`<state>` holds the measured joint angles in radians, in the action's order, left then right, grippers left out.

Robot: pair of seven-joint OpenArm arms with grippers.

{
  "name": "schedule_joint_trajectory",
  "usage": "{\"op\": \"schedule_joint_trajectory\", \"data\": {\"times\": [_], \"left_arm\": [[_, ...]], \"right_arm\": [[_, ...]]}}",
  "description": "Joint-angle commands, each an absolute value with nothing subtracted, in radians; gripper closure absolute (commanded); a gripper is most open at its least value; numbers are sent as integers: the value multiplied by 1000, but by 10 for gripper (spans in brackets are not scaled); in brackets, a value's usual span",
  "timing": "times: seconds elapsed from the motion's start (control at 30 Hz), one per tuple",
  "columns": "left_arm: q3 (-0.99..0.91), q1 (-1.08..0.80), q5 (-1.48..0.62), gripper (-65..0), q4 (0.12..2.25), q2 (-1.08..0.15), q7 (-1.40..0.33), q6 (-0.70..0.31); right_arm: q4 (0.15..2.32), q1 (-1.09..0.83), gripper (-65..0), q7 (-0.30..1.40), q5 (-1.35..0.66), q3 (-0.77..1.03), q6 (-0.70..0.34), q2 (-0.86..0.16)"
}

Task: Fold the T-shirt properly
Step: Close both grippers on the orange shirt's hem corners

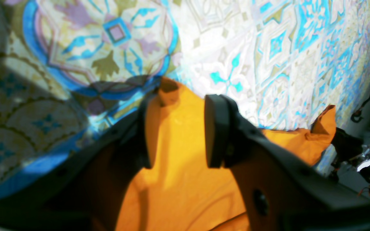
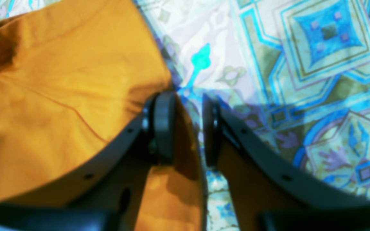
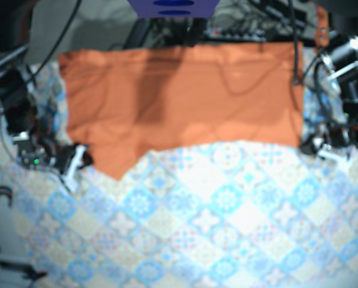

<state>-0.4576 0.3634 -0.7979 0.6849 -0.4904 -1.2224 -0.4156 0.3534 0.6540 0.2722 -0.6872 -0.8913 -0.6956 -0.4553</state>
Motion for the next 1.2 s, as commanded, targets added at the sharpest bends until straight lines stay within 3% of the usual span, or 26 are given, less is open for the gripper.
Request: {"op": "schedule_joint_trajectory", "data": {"times": [0.0,0.63,0.83,1.17], "left_arm": [[-460,384,-816,-229,700,-513,-1216,-420],[-460,374,-816,-229,700,-513,-1216,-420],[-460,366,-816,-229,700,-515,-1216,-420],[-460,366,-816,-229,700,-515,-1213,-420]], "right_arm": [[358,685,-151,249,-697,-888,-698,-481],[328,685,-152,223,-705,-886,-698,-496],[332,700,-251,223,-707,-877,-698,-496],[447,700,-239,329,-699,-759,-698,-498]]}}
